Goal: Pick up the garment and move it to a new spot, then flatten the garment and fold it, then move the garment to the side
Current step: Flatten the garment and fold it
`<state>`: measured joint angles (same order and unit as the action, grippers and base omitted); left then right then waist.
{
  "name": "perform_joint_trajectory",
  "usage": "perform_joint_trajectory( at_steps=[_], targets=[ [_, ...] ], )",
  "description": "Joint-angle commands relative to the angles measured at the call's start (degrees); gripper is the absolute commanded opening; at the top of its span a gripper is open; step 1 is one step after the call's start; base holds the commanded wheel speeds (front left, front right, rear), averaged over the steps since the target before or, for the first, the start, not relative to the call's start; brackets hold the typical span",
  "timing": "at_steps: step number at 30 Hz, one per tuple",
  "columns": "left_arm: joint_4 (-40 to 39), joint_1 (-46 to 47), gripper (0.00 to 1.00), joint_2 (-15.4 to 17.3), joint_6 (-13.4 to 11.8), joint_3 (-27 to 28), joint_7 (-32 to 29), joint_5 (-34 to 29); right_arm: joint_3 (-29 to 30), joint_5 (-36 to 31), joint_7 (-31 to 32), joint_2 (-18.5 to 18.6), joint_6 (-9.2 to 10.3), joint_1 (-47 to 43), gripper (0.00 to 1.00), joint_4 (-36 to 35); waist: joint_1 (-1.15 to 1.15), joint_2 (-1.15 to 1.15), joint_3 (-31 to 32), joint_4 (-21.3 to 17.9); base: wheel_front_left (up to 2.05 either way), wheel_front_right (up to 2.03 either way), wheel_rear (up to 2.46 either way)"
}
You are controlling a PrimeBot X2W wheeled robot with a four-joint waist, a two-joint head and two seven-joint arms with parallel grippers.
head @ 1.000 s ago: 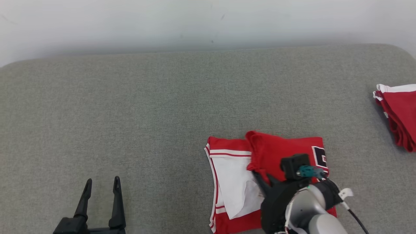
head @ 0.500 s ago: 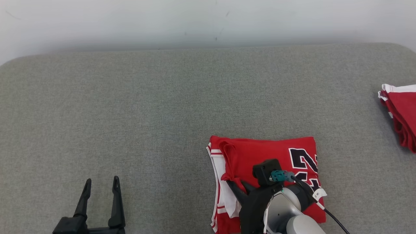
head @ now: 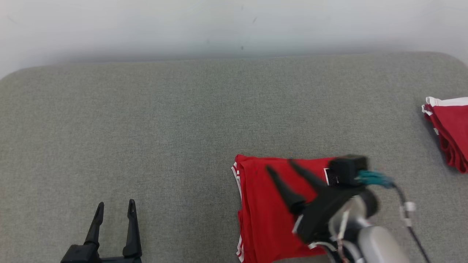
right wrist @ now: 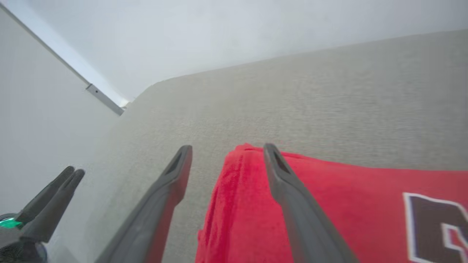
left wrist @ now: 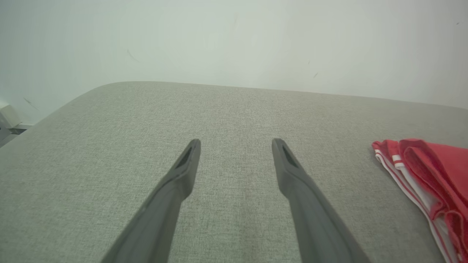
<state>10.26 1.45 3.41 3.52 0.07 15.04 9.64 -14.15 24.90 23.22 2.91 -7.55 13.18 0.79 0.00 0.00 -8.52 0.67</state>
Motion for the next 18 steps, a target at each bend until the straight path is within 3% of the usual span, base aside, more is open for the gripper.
perform_joint_trajectory(
  at_steps=[1,4,9,13,18],
  targets=[
    [0.1,-0.4,1.0,-0.2,0.0,0.1,0.2,-0.4,1.6,-1.1,-0.4,-0.1,0.12,-0.9,1.0,-0.7,0.0,0.0,0.2,0.0,0.0,0.0,0.0],
    [0.1,-0.9,1.0,-0.2,0.1,0.2,0.2,-0.3,11.7,-7.9,-1.6,0.8,0.12,-3.3,1.0,-5.0,0.0,0.0,0.7,-0.2,0.0,0.0,0.0],
    [0.3,-1.5,1.0,-0.3,0.0,-0.4,0.2,-0.2,20.5,-17.1,-6.4,1.9,0.12,-7.3,1.0,-6.4,0.0,0.0,1.6,-0.4,0.0,0.0,0.0],
    [0.7,-1.9,1.0,-0.4,-0.1,-0.7,0.2,0.0,24.4,-20.3,-13.1,1.0,0.12,-10.8,1.0,-4.4,0.0,0.0,2.7,-0.5,0.0,0.0,0.0],
    [0.8,-2.6,1.0,-0.5,-0.1,-0.7,0.2,-0.1,24.7,-22.2,-23.3,0.3,0.13,-13.9,1.0,-0.2,0.0,0.0,4.2,-1.0,0.0,0.0,0.0]
  ],
)
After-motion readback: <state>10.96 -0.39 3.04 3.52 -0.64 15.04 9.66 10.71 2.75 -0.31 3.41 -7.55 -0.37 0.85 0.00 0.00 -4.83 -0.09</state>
